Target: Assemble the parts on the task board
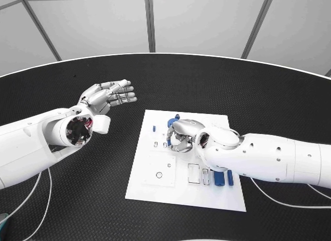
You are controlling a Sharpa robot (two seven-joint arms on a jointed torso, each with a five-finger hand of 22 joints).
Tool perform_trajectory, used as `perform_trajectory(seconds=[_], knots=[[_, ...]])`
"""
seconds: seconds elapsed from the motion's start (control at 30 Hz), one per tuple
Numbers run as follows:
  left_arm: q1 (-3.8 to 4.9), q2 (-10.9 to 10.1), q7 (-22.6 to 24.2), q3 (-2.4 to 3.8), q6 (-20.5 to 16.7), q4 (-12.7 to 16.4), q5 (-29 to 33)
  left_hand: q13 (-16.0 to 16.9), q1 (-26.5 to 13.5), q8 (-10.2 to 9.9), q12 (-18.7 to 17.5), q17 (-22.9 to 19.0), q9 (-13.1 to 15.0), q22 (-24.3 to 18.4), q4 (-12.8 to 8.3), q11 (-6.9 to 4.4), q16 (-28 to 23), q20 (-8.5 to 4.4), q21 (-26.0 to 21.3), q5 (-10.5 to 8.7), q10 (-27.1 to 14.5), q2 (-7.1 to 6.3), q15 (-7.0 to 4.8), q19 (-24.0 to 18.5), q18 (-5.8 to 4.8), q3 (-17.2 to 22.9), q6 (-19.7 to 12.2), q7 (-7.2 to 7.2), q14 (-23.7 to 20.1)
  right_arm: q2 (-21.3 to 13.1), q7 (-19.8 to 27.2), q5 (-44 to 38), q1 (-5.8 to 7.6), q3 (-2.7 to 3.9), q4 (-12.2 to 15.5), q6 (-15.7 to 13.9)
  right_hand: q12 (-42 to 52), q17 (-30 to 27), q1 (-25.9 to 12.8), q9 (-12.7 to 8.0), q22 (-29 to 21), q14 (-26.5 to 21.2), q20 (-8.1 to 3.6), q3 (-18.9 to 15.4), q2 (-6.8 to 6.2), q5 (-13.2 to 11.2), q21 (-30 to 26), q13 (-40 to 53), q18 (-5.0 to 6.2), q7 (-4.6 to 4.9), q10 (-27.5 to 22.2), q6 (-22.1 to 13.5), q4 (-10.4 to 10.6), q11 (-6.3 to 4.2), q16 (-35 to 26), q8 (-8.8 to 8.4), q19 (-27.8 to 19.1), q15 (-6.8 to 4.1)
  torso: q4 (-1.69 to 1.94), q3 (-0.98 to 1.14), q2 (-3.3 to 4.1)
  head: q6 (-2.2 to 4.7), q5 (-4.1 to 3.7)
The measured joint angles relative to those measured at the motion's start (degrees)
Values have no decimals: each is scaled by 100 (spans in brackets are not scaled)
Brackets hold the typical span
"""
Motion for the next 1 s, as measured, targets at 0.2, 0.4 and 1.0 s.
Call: perform_trajectory(seconds=[0.2,0.4,1.0], knots=[[0,-2,0,0,-2,-3,0,0,0,0,0,2,0,-1,0,-1,0,0,0,0,2,0,0,0,0,0,0,0,0,-41,-6,-14,0,0,39,6,0,0,-7,0,0,0,0,0,-8,0,0,0,0,0,0,0,0,0,0,1,0,0,13,-3,-4,-12,-14],[0,-3,-2,0,-1,-3,0,0,0,0,0,8,0,-5,0,-22,0,0,0,0,22,0,0,0,0,0,0,0,0,-64,-12,-18,0,-1,71,34,0,-1,-7,0,0,0,0,0,-8,-4,0,0,0,0,0,0,0,0,0,1,0,0,23,-7,-4,-17,-24],[0,-4,-8,0,-2,-5,0,0,0,0,0,7,0,-4,0,-21,0,0,0,0,21,0,0,0,0,0,0,0,0,-88,-73,-19,0,-2,74,115,0,-1,-51,169,0,0,0,-8,-53,-10,0,4,0,1,0,3,7,0,0,37,0,0,51,-10,-8,-31,-57]])
